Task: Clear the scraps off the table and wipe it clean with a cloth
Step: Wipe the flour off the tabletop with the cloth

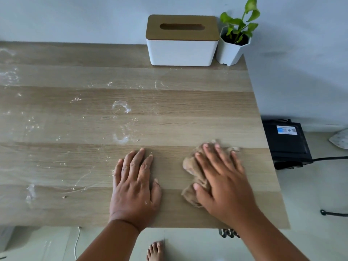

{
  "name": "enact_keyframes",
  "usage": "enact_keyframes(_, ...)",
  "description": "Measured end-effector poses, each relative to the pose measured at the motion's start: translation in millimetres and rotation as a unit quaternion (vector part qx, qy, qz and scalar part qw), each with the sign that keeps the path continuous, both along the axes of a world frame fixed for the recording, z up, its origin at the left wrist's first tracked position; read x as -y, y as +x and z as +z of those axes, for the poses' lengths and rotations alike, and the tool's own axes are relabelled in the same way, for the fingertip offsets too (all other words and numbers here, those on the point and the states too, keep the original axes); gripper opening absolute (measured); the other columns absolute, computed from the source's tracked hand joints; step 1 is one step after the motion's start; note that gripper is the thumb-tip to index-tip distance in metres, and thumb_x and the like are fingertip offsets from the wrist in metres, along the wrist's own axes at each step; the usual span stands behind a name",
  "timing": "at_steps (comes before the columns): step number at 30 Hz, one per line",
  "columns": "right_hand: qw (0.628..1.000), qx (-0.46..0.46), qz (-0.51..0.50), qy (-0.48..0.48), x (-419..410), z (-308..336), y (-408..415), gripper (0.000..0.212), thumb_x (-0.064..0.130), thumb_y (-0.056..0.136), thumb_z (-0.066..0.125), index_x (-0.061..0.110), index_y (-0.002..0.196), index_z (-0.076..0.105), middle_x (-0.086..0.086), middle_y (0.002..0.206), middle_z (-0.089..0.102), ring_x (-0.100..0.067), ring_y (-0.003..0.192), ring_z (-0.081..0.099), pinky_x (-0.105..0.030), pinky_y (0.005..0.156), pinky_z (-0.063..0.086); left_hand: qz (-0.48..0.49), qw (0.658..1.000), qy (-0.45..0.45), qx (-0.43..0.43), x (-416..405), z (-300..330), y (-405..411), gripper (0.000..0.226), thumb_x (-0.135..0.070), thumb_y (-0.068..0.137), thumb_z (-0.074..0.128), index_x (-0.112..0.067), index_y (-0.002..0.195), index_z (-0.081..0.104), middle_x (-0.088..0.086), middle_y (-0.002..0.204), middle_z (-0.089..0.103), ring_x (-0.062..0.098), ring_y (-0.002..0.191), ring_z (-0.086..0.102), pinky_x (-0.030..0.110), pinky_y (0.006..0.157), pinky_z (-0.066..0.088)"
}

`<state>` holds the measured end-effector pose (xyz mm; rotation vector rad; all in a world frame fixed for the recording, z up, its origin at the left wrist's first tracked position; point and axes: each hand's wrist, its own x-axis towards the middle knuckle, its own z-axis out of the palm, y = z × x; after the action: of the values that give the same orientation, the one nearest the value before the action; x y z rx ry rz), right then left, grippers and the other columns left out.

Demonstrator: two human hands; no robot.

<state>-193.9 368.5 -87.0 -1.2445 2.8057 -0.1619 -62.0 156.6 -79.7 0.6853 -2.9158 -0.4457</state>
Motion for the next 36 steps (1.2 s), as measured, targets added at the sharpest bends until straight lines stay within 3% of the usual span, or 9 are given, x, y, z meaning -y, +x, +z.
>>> enact_keyframes(3, 0.995, -0.002, -0.093, 0.028, -23.4, 4.4, -28.6, 0.072, 0.057, 0.096, 0.034, 0.023, 0.159, 0.031, -0.002, 0.171, 0.015, -0.024, 0.159, 0.005, -0.059, 0.125, 0.016, 0.002, 1.000, 0.001, -0.001, 0.2, 0.0, 0.1, 0.064, -0.036, 0.085, 0.045, -0.011, 0.143, 0.054, 0.007, 0.158, 0.043, 0.028, 0.151, 0.030, 0.055, 0.122, 0.022)
enact_keyframes(8, 0.976, 0.008, -0.216, 0.036, 28.0, 3.4, -60.6, 0.077, 0.059, 0.092, 0.027, 0.025, 0.161, 0.024, -0.006, 0.171, 0.014, -0.029, 0.159, 0.004, -0.062, 0.124, 0.010, 0.001, 1.000, 0.006, 0.002, 0.1, -0.3, 0.0, 0.065, -0.038, 0.087, 0.042, -0.011, 0.145, 0.051, 0.006, 0.159, 0.041, 0.027, 0.152, 0.027, 0.054, 0.123, 0.020)
enact_keyframes(14, 0.993, 0.010, -0.119, -0.018, 78.1, 2.9, -23.6, 0.076, 0.059, 0.090, 0.037, 0.021, 0.156, 0.035, -0.009, 0.169, 0.022, -0.032, 0.158, 0.009, -0.064, 0.123, 0.011, -0.001, 1.000, 0.004, -0.005, -0.9, 0.4, -0.2, 0.064, -0.034, 0.086, 0.042, -0.010, 0.145, 0.052, 0.008, 0.157, 0.043, 0.029, 0.151, 0.030, 0.055, 0.122, 0.021)
enact_keyframes(21, 0.998, 0.001, 0.033, -0.046, 5.2, -2.2, 31.4, 0.078, 0.058, 0.087, 0.055, 0.020, 0.154, 0.044, -0.003, 0.169, 0.025, -0.025, 0.159, 0.011, -0.061, 0.122, 0.020, 0.000, 1.000, 0.008, -0.002, -2.1, 4.0, 0.5, 0.064, -0.034, 0.086, 0.042, -0.011, 0.145, 0.051, 0.007, 0.158, 0.042, 0.028, 0.151, 0.029, 0.054, 0.123, 0.020)
enact_keyframes(27, 0.998, -0.006, -0.056, -0.019, -37.6, 0.4, 0.1, 0.071, 0.055, 0.094, 0.043, 0.020, 0.156, 0.039, -0.002, 0.170, 0.021, -0.023, 0.159, 0.010, -0.059, 0.124, 0.019, 0.001, 1.000, 0.006, -0.001, -2.0, 2.7, 0.6, 0.063, -0.034, 0.087, 0.042, -0.011, 0.145, 0.051, 0.006, 0.158, 0.042, 0.027, 0.152, 0.028, 0.053, 0.124, 0.019)
enact_keyframes(33, 0.984, 0.023, -0.174, 0.014, 37.8, 4.2, -70.1, 0.077, 0.050, 0.089, 0.019, 0.024, 0.161, 0.024, -0.002, 0.171, 0.010, -0.023, 0.159, 0.001, -0.058, 0.126, 0.009, 0.002, 1.000, 0.005, -0.001, -0.7, 1.4, 0.7, 0.064, -0.033, 0.086, 0.043, -0.011, 0.145, 0.052, 0.006, 0.158, 0.042, 0.027, 0.152, 0.029, 0.054, 0.123, 0.020)
enact_keyframes(36, 0.978, 0.032, -0.206, 0.000, 90.7, 6.4, -109.8, 0.078, 0.049, 0.087, 0.021, 0.024, 0.160, 0.026, -0.004, 0.171, 0.014, -0.025, 0.159, 0.003, -0.060, 0.124, 0.009, -0.003, 1.000, 0.004, -0.004, -0.4, 0.1, 1.4, 0.064, -0.033, 0.086, 0.044, -0.012, 0.145, 0.052, 0.006, 0.159, 0.042, 0.026, 0.152, 0.028, 0.054, 0.123, 0.021)
